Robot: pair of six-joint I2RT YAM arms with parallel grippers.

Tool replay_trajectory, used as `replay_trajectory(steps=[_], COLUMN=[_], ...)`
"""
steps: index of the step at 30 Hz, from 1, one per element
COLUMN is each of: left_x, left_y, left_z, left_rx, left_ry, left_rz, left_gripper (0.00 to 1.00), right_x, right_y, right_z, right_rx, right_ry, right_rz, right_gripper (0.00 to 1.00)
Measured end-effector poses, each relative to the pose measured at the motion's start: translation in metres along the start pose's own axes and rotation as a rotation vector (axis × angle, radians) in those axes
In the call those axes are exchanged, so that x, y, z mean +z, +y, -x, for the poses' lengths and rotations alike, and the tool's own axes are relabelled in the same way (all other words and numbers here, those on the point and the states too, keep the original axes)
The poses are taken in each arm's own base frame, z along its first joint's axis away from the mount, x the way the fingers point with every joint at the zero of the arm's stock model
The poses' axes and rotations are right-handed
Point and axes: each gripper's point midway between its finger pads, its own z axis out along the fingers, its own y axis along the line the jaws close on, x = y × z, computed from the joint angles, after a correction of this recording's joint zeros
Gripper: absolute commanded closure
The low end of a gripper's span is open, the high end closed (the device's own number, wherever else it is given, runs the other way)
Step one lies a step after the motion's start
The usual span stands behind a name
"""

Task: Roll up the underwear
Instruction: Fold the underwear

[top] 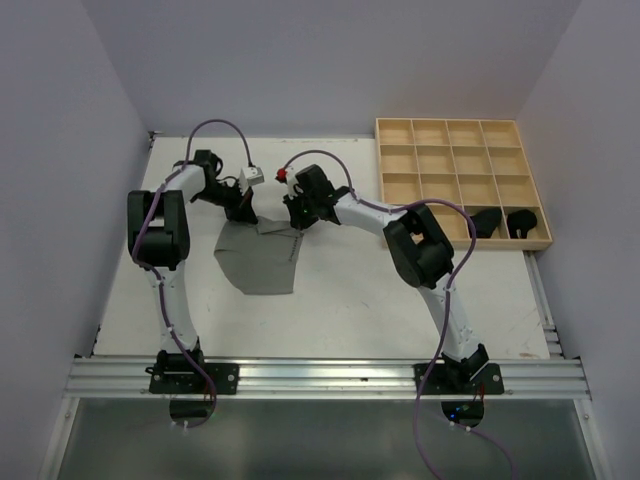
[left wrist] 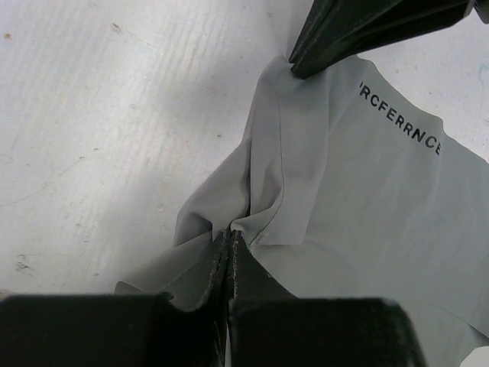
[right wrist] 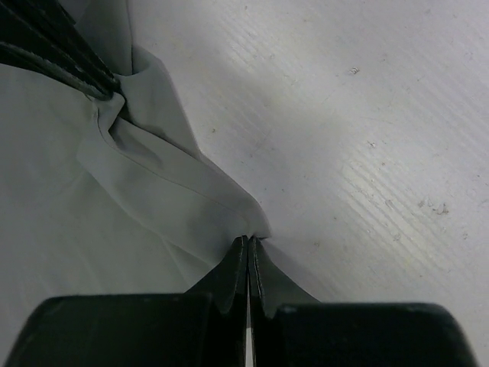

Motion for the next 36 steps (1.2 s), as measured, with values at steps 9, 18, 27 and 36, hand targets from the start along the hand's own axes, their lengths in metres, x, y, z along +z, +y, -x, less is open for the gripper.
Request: replay_trajectory(steps=[9,18,27,36], left_x=[-0.018,-0.048,-0.061,-0.053], left_y=[0.007,-0.012,-0.057,-0.093], left_z=[0.03,0.06,0.044,0.003], left_rx=[0.028,0.104,0.119,0.076], left_ry=[-0.038,-0.073,-0.051,-0.005], left_rz=[0.065,0.118,0.129,0.109], left_gripper=[1.0,1.0,1.0,1.0], right_x=[-0.037,-0.097,-0.097,-0.105], right_y=[0.001,0.017,0.04,0.069], right_z=[0.033,0.073,0.027,0.005], right_rx=[-0.031,-0.061,-0.076,-0.106], right_ry=[-0.065,-0.2,-0.113,-0.086], right_rz=[-0.034,-0.017,0.031,0.096], right_gripper=[1.0,1.0,1.0,1.0])
